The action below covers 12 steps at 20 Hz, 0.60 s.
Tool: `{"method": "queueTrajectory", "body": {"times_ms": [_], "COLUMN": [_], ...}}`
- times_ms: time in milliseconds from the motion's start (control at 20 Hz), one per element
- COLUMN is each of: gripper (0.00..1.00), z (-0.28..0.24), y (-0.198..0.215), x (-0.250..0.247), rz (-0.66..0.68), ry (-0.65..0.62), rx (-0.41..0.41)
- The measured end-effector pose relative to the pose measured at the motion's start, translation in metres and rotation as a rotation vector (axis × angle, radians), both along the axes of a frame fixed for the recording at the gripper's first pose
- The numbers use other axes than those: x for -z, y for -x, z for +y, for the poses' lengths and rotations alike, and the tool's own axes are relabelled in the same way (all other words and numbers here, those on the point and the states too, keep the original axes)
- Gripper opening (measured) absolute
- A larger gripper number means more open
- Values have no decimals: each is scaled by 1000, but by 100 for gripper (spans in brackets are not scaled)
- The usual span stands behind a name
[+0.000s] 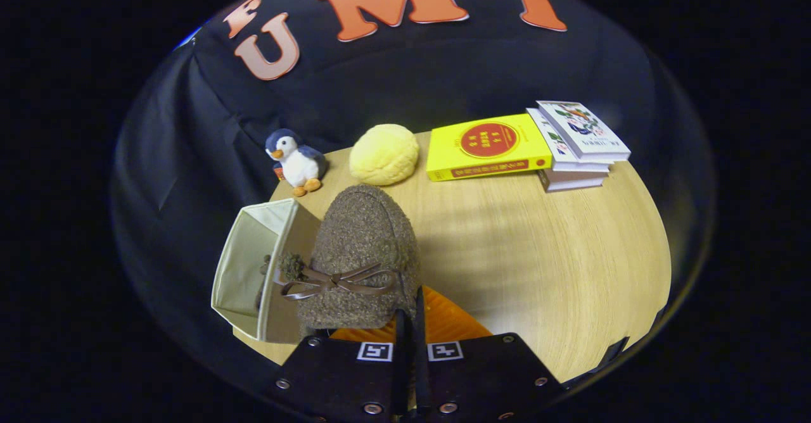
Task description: Open the storage box then place both shoes into the box .Put the left shoe in first, then the right shoe, with the right side of both shoes facing outward in a uniform manner.
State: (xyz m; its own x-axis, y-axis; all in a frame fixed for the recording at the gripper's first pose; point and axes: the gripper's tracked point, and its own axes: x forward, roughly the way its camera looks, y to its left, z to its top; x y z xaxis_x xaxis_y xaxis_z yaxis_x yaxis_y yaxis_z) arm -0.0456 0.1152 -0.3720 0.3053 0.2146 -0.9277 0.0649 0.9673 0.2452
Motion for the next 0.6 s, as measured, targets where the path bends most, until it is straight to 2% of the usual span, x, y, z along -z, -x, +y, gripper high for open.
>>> {"method": "queueTrajectory", "body": {"times_ms": [350, 600], "gripper": [6, 6], "z": [133, 190], "y": [-28, -30], "x": [-31, -22], "rz": [-25, 10], "ry": [-76, -84], "rx": [-52, -58]}}
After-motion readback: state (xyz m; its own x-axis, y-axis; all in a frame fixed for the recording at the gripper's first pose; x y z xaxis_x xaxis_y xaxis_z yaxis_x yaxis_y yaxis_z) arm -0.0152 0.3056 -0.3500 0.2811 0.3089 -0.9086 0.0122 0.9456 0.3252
